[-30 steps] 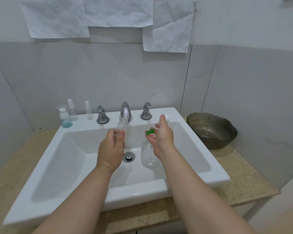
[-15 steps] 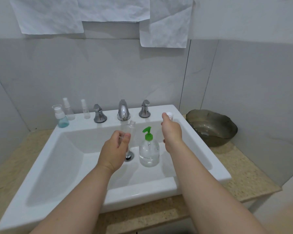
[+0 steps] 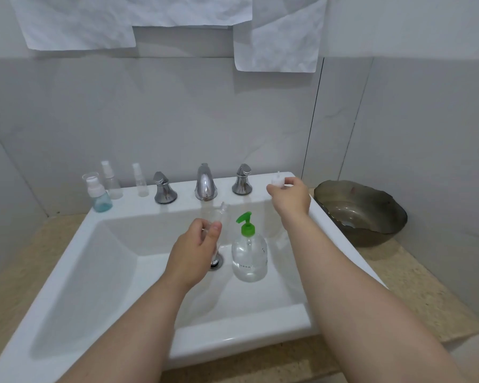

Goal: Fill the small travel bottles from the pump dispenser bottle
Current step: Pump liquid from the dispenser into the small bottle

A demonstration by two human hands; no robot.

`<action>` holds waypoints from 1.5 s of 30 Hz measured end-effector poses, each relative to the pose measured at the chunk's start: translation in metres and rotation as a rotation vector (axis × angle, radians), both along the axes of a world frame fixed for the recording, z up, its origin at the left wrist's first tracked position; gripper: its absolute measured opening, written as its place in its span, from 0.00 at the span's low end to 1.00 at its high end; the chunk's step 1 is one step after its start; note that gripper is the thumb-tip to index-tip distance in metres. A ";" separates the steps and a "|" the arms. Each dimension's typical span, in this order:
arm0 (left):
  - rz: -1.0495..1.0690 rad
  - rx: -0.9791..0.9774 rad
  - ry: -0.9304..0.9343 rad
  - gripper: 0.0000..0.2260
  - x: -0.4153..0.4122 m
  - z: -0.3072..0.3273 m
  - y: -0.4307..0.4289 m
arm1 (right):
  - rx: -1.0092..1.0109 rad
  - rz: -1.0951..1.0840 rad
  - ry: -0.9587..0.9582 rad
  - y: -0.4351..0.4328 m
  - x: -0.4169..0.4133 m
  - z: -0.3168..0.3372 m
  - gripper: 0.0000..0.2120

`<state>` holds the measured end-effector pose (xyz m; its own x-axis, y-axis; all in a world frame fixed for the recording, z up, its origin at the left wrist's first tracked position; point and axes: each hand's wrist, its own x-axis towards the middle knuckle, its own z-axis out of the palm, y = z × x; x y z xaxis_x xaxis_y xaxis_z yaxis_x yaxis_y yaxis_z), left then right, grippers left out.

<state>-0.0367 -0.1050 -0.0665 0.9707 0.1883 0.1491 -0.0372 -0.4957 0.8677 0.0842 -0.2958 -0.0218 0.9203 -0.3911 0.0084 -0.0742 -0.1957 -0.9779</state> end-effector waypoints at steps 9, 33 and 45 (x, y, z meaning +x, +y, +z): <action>0.014 -0.006 0.013 0.14 0.007 -0.006 0.003 | -0.526 0.026 0.002 0.021 0.042 -0.007 0.13; 0.076 0.156 0.146 0.16 -0.011 0.002 0.015 | -0.212 0.549 0.344 0.002 -0.075 -0.030 0.41; 0.062 -0.018 0.180 0.11 -0.026 -0.007 0.044 | -0.676 0.682 0.157 0.009 -0.072 -0.052 0.43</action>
